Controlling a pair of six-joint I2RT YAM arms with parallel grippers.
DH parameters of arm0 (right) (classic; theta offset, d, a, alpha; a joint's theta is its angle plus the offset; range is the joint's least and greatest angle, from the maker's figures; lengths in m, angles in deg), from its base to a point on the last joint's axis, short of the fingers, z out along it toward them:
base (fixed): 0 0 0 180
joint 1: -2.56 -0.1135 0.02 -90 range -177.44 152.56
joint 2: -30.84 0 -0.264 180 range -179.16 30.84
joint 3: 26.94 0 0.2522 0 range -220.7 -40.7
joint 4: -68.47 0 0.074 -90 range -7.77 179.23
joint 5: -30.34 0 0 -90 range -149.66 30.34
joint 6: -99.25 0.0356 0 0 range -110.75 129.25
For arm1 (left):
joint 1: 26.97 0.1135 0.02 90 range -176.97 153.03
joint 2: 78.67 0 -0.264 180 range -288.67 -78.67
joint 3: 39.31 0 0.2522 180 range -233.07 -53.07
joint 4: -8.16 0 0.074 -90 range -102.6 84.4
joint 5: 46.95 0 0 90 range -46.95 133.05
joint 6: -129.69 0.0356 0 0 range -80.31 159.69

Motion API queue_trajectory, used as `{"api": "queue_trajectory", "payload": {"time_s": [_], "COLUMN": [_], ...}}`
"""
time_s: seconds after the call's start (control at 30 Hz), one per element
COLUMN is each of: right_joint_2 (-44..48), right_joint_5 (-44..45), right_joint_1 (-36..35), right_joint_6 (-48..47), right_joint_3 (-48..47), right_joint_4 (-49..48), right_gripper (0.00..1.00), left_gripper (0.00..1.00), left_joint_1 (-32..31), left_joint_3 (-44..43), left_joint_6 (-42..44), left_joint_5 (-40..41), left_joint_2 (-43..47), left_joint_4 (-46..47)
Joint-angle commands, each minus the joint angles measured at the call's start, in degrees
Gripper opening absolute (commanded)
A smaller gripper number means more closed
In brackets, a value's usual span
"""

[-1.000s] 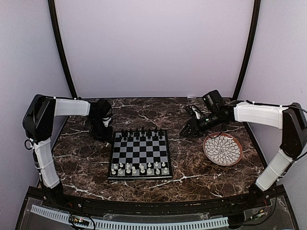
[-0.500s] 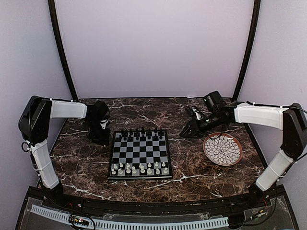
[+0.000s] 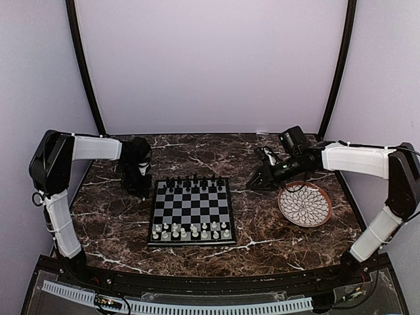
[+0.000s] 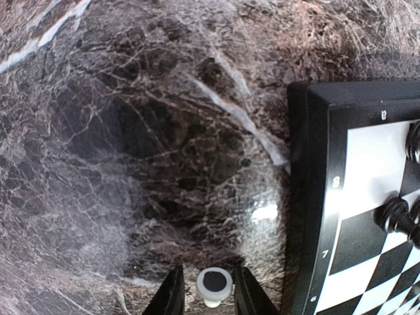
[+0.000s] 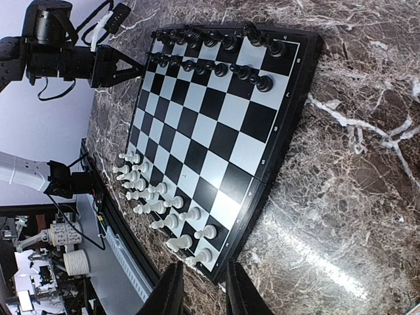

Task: Set up the chess pieces on the board
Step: Pick up the pawn from the center of the board.

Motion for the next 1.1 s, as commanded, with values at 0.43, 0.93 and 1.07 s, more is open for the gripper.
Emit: {"api": "queue_trajectory", "payload": {"time_s": [0.43,0.93,1.07], "right_joint_2": [0.13,-0.99,-2.11], "right_joint_5": [-0.77,-1.02,-1.4], "right_joint_1": [-0.02,-0.01,-0.01], "right_joint_6": [0.28,1.33,1.22], "right_joint_3": [-0.74,0.01,-1.09], "right_joint_4": [-1.52,-3.78,-3.85], "right_gripper": [0.24,0.23,0.24], "left_gripper": [0.24,0.25,0.23], "left_joint_1": [0.03,0.03,0.03], "left_joint_3": [-3.6,0.38,0.9], "left_joint_6": [0.25,-0.43,-0.66], "left_joint_5": [-0.35,0.3,-0.31], "left_joint_2": [-3.45,-0.45,-0.75], "left_joint_4": [-0.52,-3.75,-2.98]}}
